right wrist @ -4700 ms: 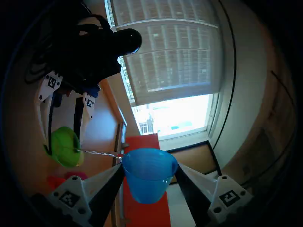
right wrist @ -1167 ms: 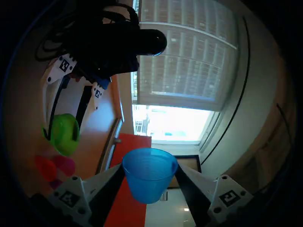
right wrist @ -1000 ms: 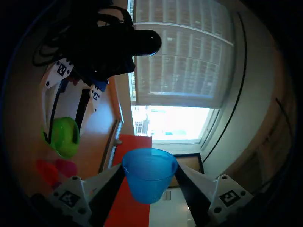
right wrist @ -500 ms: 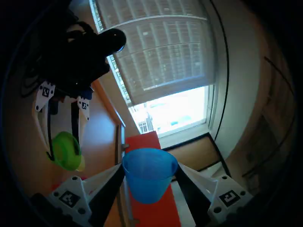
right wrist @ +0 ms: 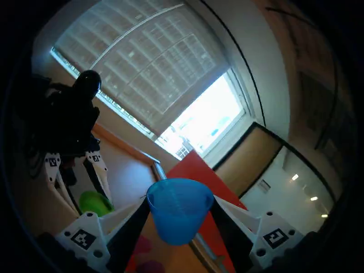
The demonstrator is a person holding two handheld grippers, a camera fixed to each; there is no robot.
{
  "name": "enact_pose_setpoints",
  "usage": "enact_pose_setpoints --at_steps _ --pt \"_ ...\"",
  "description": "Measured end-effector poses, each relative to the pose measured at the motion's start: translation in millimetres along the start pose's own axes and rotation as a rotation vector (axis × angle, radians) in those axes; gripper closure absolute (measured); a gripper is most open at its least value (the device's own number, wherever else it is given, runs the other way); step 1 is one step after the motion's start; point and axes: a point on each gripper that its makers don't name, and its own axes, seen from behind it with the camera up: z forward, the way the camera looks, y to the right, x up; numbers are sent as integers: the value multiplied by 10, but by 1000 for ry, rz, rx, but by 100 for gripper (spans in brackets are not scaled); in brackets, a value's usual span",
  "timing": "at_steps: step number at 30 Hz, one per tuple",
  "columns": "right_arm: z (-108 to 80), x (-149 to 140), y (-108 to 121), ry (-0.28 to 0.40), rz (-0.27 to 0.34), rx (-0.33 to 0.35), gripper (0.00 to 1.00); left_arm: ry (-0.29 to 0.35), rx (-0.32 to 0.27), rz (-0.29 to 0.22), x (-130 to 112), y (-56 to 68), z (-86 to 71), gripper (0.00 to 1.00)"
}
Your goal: Pour water
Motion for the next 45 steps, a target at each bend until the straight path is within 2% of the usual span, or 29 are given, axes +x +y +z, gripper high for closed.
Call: enact_pose_setpoints --at_steps 13,17,20,26,45 --pt "-114 -18 -85 -3 353 37 8 -11 4 6 -16 -25 -18 12" --pt "-136 -21 -88 -4 449 49 8 -13 7 8 -7 -39 -22 12" --pt "-156 -36 -93 -7 498 59 8 -13 4 6 -5 -37 -27 12" --pt "-203 -120 -89 -28 540 61 8 -22 5 10 -10 -45 -31 12" --pt "-323 -468 -210 -97 535 90 8 -107 -24 41 -183 -22 45 12"
